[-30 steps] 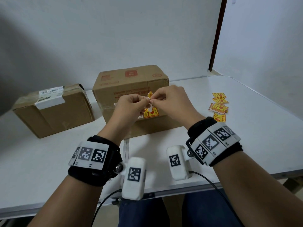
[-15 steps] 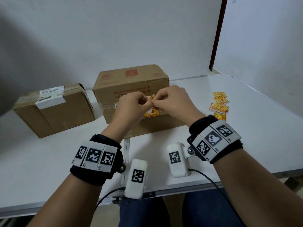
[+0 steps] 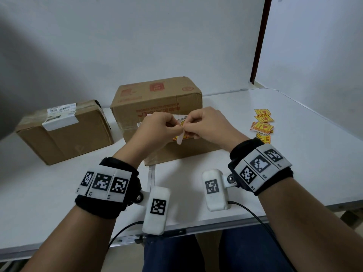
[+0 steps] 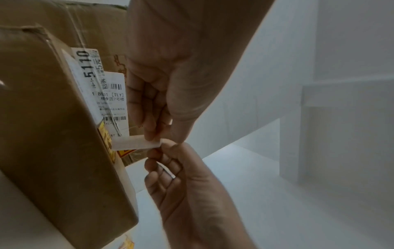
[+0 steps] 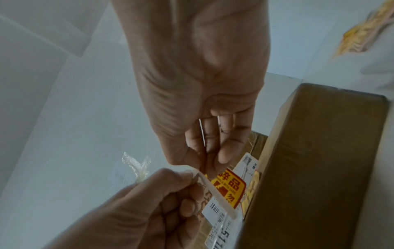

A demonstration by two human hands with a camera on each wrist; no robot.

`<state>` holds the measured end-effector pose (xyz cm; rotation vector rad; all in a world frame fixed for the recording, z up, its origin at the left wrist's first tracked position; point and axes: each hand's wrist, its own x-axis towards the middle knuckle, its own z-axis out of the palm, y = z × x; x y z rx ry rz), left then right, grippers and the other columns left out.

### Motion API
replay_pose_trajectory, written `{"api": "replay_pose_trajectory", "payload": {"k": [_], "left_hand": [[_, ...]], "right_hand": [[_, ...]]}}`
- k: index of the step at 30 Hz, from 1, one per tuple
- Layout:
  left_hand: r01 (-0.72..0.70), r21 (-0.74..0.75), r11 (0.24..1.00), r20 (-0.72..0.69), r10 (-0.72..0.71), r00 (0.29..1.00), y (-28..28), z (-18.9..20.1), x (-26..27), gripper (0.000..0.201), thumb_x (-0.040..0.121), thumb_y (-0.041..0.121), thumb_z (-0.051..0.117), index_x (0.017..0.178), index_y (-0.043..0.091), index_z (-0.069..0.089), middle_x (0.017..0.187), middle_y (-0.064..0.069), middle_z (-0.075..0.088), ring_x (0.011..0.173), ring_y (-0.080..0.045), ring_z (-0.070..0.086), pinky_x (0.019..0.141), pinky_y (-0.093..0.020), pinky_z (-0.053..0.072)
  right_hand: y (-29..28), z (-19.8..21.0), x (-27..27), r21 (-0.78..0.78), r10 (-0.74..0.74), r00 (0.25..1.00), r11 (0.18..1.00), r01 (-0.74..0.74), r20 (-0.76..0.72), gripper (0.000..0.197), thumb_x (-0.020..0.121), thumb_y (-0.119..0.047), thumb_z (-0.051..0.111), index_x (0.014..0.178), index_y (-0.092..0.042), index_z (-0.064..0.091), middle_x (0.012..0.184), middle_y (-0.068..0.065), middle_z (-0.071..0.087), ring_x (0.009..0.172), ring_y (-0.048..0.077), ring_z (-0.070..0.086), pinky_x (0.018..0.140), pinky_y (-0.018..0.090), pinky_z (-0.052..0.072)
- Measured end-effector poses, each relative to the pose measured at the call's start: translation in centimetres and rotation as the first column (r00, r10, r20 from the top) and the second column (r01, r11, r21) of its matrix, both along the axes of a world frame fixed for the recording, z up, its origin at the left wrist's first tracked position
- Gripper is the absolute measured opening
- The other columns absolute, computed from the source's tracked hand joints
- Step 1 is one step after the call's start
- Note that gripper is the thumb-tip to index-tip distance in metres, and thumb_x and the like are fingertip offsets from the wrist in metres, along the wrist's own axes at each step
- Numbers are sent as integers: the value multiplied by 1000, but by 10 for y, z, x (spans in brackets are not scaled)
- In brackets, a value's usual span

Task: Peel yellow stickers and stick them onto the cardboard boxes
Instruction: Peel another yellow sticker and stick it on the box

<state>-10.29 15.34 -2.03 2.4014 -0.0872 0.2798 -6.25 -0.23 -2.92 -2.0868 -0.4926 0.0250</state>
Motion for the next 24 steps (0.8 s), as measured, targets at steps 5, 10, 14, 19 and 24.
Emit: {"api": "replay_pose_trajectory", "payload": {"k": [5,10,14,19,24], "left_hand": [[52,-317,947,-124,-96,988,7,0,1,26,91,20,64,89,-6,67,83,-13,69,65,-5,60,61,-17,52],[46,-507,861,-160,-147,976,7,-1,-1,28,94,19,58,95,-9,65,84,-9,67,77,-14,59,68,-16,53],[44,-549,835,-162,-158,974,8,-4,2,38,93,33,60,96,-5,66,88,-10,66,79,-15,62,82,-28,57],[51,-574,817,-149,-166,975,10,-5,3,12,86,18,70,82,7,71,79,-7,68,73,-11,62,71,-21,55],[49,-655,754,-159,-202,966,9,-5,3,15,89,15,65,93,1,69,86,-9,68,70,-8,63,73,-19,57]], "right_hand": [[-3,-2,-1,210,58,983,977,-20,-175,12,86,-14,66,83,-4,72,77,7,70,68,12,65,66,22,56],[-3,-3,-1,382,162,945,923,-42,-286,14,90,-8,62,77,-10,67,70,6,65,61,9,59,59,16,52],[-1,-7,1,325,98,973,945,-25,-210,13,88,-13,66,75,-13,67,69,2,65,62,7,58,59,17,51],[1,-9,0,346,100,974,938,-24,-204,15,89,-13,64,74,-12,67,70,2,66,63,8,59,59,17,51],[2,-13,-1,462,176,942,887,-26,-286,21,93,-25,61,91,-7,71,73,1,68,71,11,61,67,22,53]]}}
